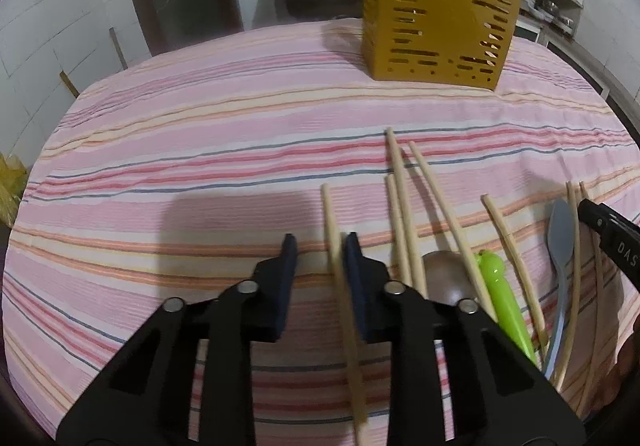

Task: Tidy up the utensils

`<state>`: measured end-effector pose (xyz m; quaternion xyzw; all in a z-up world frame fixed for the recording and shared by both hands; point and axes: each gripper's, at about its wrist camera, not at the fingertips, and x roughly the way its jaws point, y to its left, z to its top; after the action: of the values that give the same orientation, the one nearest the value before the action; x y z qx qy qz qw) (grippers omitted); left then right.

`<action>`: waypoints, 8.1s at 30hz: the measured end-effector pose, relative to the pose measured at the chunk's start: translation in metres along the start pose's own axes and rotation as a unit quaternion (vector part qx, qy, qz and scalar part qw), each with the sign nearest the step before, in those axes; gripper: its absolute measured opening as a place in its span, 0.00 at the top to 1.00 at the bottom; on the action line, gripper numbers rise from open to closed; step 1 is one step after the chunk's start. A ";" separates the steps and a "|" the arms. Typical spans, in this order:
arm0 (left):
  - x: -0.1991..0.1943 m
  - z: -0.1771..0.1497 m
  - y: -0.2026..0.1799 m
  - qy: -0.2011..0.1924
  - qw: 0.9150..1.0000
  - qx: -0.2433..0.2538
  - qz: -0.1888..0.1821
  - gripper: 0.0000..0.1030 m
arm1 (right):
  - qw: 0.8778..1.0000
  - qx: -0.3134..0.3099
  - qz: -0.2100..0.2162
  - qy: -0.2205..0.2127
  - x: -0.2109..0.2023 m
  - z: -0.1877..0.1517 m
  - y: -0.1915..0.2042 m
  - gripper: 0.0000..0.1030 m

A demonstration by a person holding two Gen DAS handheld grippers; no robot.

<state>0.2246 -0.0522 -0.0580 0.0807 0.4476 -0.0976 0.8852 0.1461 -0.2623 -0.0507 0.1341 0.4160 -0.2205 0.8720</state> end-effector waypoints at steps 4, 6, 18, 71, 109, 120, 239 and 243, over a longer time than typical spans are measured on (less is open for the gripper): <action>0.006 0.007 0.001 0.010 1.000 -0.016 -0.005 0.81 | 1.000 0.002 0.008 0.005 0.003 0.005 0.000 0.81; 0.007 0.010 0.003 0.011 1.000 -0.022 -0.007 0.84 | 1.000 0.003 0.010 0.006 0.005 0.007 -0.001 0.84; 0.000 0.013 0.015 0.002 0.999 -0.041 -0.022 0.96 | 0.998 0.004 0.054 -0.016 -0.009 0.016 -0.007 0.93; -0.052 0.011 0.040 -0.092 0.994 -0.058 -0.033 0.96 | 0.998 -0.045 0.043 0.005 0.006 0.022 0.011 0.94; -0.181 -0.006 0.040 -0.306 0.951 -0.047 -0.009 0.96 | 0.940 -0.028 0.147 -0.307 -0.133 0.014 -0.025 0.94; -0.178 0.061 0.031 -0.331 0.942 -0.048 -0.036 0.96 | 0.925 -0.029 0.152 -0.347 -0.138 0.071 -0.004 0.94; 0.024 0.041 -0.012 0.001 1.000 -0.007 -0.027 0.35 | 0.992 -0.073 0.102 0.017 0.025 0.034 0.023 0.93; 0.032 0.050 -0.014 0.007 0.999 -0.010 -0.029 0.44 | 0.992 -0.070 0.104 0.016 0.025 0.034 0.022 0.93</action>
<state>0.2782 -0.0806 -0.0552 0.0593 0.4573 -0.1184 0.8794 0.1933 -0.2645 -0.0486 0.1186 0.4286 -0.0964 0.8905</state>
